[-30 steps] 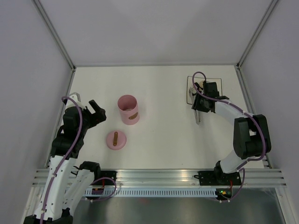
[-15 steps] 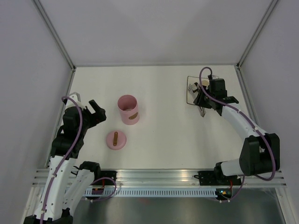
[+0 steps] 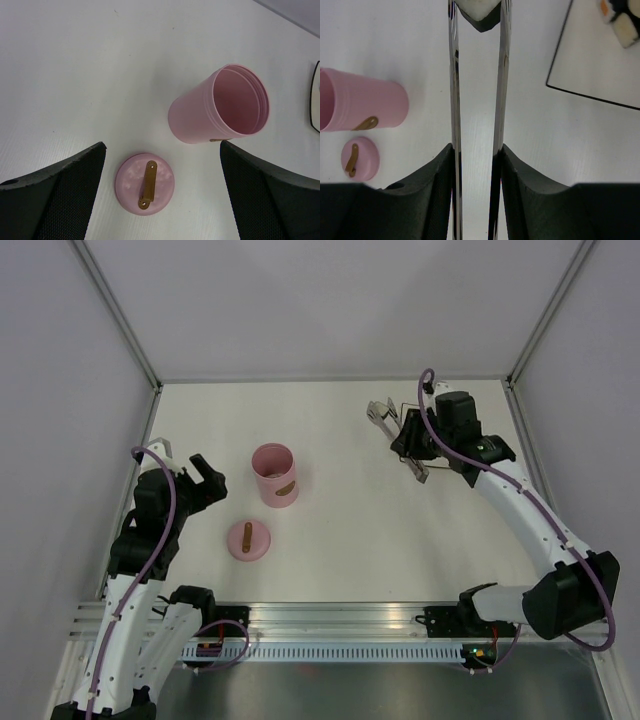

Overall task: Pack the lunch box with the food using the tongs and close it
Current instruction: Pick up the fake food from the plate, then place the fake food in the packing box, then pick up the fake food from the plate.

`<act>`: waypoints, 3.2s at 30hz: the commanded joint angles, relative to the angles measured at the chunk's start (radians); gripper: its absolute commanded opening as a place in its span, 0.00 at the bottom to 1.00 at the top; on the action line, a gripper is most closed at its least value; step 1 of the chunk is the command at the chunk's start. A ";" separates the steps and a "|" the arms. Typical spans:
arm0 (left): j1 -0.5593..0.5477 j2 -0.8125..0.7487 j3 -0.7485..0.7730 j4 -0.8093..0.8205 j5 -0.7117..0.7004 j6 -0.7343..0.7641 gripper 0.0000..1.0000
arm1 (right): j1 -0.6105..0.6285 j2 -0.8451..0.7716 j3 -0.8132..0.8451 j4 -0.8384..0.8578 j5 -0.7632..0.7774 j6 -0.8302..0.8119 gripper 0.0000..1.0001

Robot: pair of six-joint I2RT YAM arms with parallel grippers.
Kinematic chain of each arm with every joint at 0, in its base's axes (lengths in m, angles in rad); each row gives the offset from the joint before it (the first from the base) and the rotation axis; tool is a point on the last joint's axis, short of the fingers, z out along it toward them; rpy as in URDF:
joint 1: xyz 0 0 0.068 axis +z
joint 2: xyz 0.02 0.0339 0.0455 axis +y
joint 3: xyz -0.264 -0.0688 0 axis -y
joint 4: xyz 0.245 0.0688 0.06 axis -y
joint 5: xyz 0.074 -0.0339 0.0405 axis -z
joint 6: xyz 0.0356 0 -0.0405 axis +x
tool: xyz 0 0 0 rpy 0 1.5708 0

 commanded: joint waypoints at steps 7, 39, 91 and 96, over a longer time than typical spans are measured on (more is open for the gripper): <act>-0.001 0.001 -0.002 0.040 0.005 0.030 1.00 | 0.355 0.005 0.209 -0.039 -0.004 0.007 0.11; -0.001 -0.019 -0.003 0.039 -0.016 0.032 1.00 | 0.672 0.272 0.247 0.088 0.105 0.027 0.46; -0.001 -0.024 -0.003 0.043 0.024 0.040 1.00 | -0.349 0.048 -0.075 0.176 -0.007 0.047 0.54; 0.001 -0.016 -0.002 0.046 0.024 0.041 1.00 | -0.350 0.077 -0.076 0.216 -0.067 0.078 0.54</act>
